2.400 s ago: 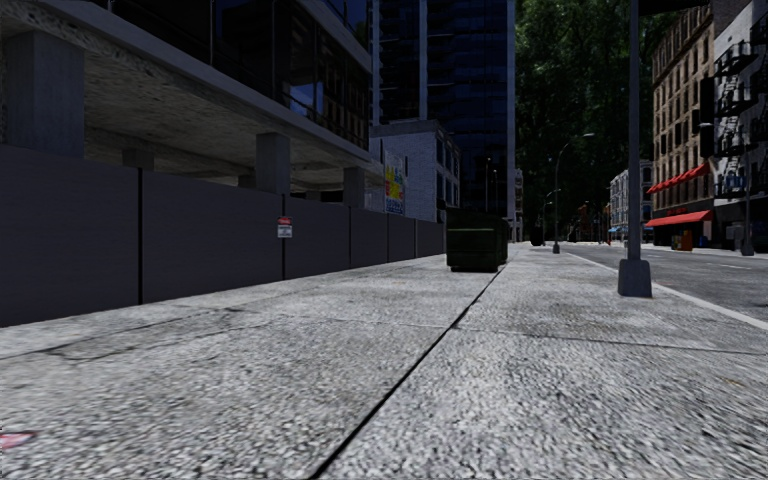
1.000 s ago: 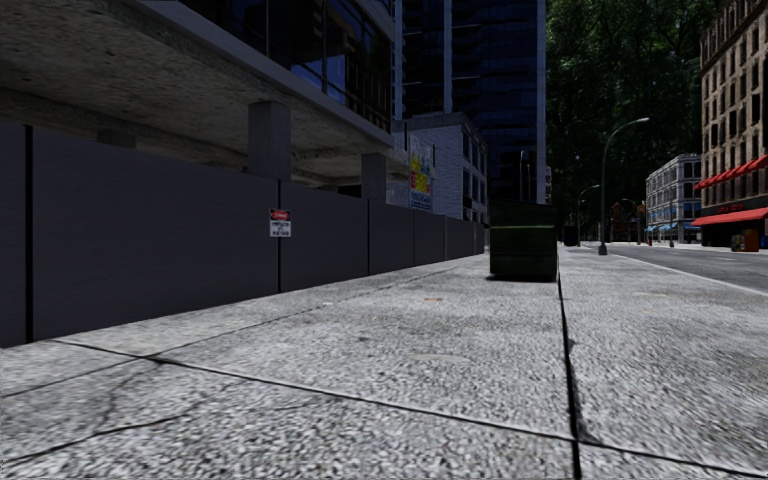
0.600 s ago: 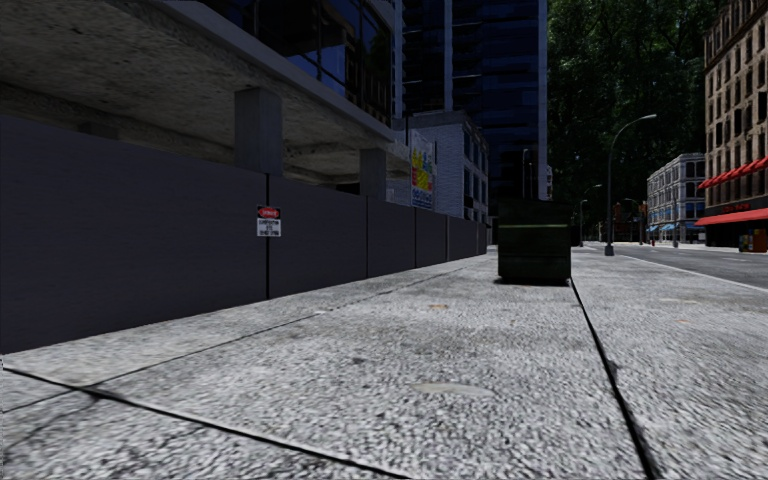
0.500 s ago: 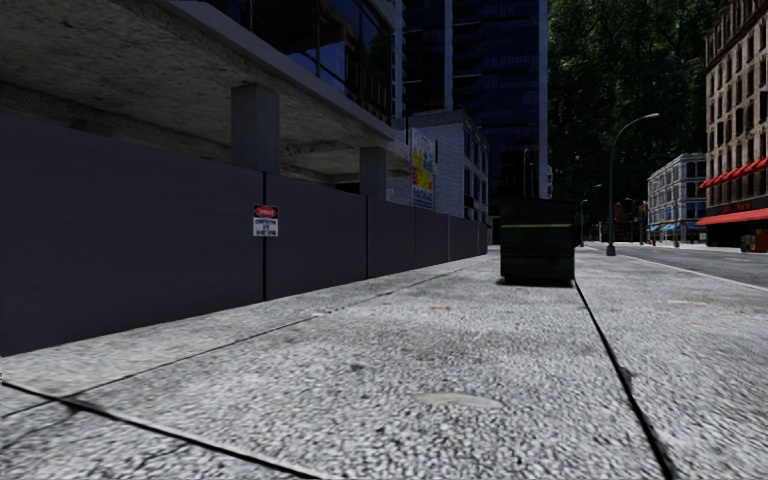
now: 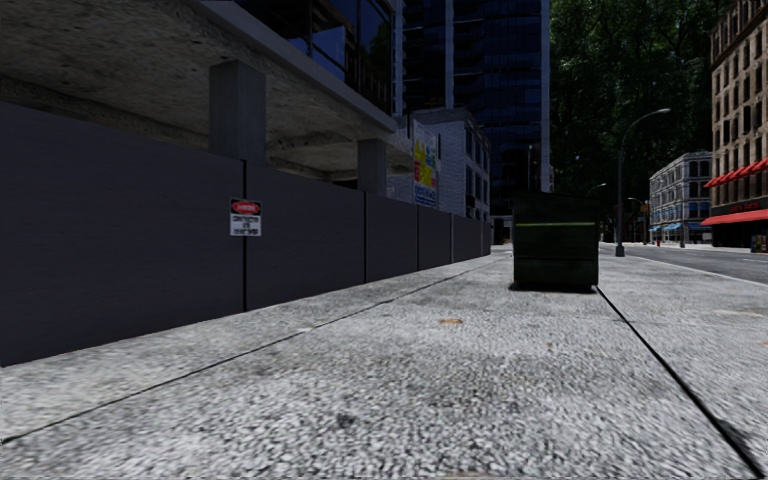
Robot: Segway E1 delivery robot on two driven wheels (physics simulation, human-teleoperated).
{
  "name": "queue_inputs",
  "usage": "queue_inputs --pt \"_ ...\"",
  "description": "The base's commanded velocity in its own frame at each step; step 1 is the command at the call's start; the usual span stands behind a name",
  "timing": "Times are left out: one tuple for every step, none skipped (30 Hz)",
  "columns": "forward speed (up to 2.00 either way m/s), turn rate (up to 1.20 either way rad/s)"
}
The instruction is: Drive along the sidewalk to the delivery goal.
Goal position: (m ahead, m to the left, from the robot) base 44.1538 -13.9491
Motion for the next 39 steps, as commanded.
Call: queue_inputs --pt "1.49 0.00" --pt "1.49 0.00" --pt "1.49 0.00" --pt "1.49 0.00" --pt "1.49 0.00" --pt "1.49 0.00" --pt "1.49 0.00" --pt "1.49 0.00" --pt "1.49 0.00" --pt "1.49 0.00" --pt "1.49 0.00" --pt "1.49 0.00" --pt "1.49 0.00" --pt "1.49 0.00" --pt "1.49 0.00" --pt "1.49 0.00" --pt "1.49 0.00" --pt "1.49 0.00" --pt "1.49 0.00" --pt "1.49 0.00" --pt "1.49 0.00" --pt "1.49 0.00" --pt "1.49 0.00" --pt "1.49 0.00" --pt "1.49 0.00" --pt "1.49 0.00" --pt "1.49 0.00" --pt "1.49 0.00" --pt "1.49 0.00" --pt "1.49 0.00" --pt "1.49 0.00" --pt "1.49 0.00" --pt "1.49 0.00" --pt "1.49 0.00" --pt "1.49 0.00" --pt "1.49 0.00" --pt "1.49 0.00" --pt "1.49 0.00" --pt "1.49 0.00"
